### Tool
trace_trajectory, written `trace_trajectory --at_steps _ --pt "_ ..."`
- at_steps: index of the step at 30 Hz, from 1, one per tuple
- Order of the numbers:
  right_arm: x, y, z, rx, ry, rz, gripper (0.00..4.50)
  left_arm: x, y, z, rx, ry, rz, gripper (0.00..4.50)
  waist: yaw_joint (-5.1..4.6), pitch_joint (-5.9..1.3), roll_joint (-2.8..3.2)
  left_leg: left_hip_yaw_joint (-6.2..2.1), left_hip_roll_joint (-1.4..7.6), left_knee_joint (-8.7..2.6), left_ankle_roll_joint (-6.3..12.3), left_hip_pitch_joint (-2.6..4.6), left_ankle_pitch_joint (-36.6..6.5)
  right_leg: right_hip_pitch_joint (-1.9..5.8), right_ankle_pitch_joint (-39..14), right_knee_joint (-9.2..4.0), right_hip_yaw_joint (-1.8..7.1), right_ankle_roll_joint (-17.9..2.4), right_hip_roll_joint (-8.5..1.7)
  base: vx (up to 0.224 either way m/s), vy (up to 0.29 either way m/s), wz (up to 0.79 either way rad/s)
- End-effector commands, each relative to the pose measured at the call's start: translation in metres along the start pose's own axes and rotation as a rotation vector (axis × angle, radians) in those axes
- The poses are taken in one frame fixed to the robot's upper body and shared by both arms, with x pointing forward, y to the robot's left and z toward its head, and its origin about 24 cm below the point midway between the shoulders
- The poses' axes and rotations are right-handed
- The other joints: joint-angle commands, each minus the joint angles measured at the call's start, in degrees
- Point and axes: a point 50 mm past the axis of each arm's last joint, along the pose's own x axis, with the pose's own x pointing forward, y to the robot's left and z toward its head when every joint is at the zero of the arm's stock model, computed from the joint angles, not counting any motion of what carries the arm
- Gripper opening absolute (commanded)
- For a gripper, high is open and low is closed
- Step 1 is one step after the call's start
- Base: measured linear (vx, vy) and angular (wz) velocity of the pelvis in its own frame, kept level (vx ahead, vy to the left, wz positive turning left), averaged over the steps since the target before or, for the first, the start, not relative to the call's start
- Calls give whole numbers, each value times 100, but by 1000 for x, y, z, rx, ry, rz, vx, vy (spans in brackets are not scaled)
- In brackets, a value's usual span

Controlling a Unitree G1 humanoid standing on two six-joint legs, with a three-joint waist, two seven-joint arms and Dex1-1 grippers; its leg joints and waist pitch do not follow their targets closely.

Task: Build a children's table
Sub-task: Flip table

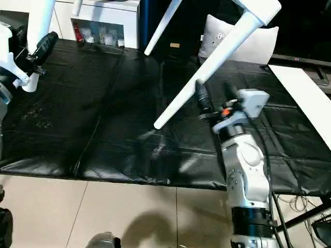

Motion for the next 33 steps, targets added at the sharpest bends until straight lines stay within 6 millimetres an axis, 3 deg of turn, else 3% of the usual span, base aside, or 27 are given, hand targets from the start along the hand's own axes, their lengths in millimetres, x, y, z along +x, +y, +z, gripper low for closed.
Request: trace_trajectory --at_steps 1,3,6,7,8,12,13,15,16,19,22,24,26,27,29,33 --pt "13 -14 2 -13 8 -40 450 4 -9 4 -25 -40 -60 173 -84 -410 104 -208 386 -535 -317 166 -1774 198 -2028 -570 422 -497 -664 0 0 0" --pt "16 -15 1 -12 10 -42 450 4 -9 3 -25 -40 -61 172 -94 -410 97 -193 379 -525 -314 166 -1718 207 -1979 -572 428 -518 -652 0 0 0" --pt "39 -20 0 12 38 19 450 5 -9 0 -29 -37 -78 171 -97 -440 115 -174 381 -504 -255 146 -1463 230 -1489 -504 435 -662 -643 0 0 0" --pt "43 -21 0 11 45 27 450 5 -10 0 -31 -38 -81 171 -110 -447 119 -175 377 -500 -250 133 -1394 265 -1399 -489 422 -754 -634 0 0 0" --pt "44 -22 0 9 45 27 450 5 -10 0 -31 -38 -82 170 -100 -454 119 -157 377 -482 -239 150 -1347 240 -1305 -482 429 -787 -631 0 0 0" --pt "64 -22 0 64 72 96 450 5 -13 -4 -63 -54 -120 168 -109 -474 130 -158 386 -468 -157 117 -1128 282 -879 -415 416 -1005 -624 0 0 0" --pt "66 -20 2 75 73 135 450 4 -15 -6 -74 -52 -128 167 -111 -465 87 -147 385 -469 -126 111 -1104 281 -834 -418 415 -1022 -615 0 0 0" --pt "68 -13 6 91 62 227 450 3 -18 -11 -94 -47 -143 166 -83 -473 115 -146 407 -459 -37 116 -1035 289 -656 -390 423 -1073 -634 0 0 0" --pt "68 -9 8 105 53 295 450 1 -20 -14 -108 -42 -149 166 -75 -477 80 -142 415 -460 12 116 -945 294 -540 -374 422 -1095 -636 0 0 0" --pt "65 -1 12 118 43 385 450 -2 -22 -20 -135 -32 -152 166 -74 -465 75 -140 416 -463 88 114 -849 296 -520 -377 414 -1111 -627 0 0 0" --pt "48 20 28 81 -19 589 450 -18 -32 -42 -176 26 -173 164 -36 -466 56 -154 439 -478 141 111 -800 316 -575 -393 423 -954 -647 0 0 0" --pt "42 24 30 76 -14 621 450 -23 -34 -46 -185 41 -169 162 -43 -447 55 -152 434 -489 197 96 -781 296 -572 -396 418 -938 -635 0 0 0" --pt "35 29 33 67 -13 643 450 -28 -35 -50 -191 59 -163 162 -48 -435 59 -145 423 -495 146 109 -932 286 -895 -450 418 -910 -641 0 0 0" --pt "31 32 34 74 -11 651 450 -33 -35 -52 -181 80 -160 159 -50 -411 122 -161 438 -516 78 118 -1112 266 -1129 -487 423 -858 -647 0 0 0" --pt "23 38 35 75 -4 657 450 -41 -36 -55 -157 112 -176 159 -64 -412 93 -178 453 -535 21 129 -1214 267 -1187 -491 425 -785 -636 0 0 0" --pt "17 42 33 77 14 656 450 -50 -36 -57 -142 142 -173 159 -63 -393 124 -180 453 -554 -78 167 -1428 222 -1238 -514 420 -826 -620 0 0 0"
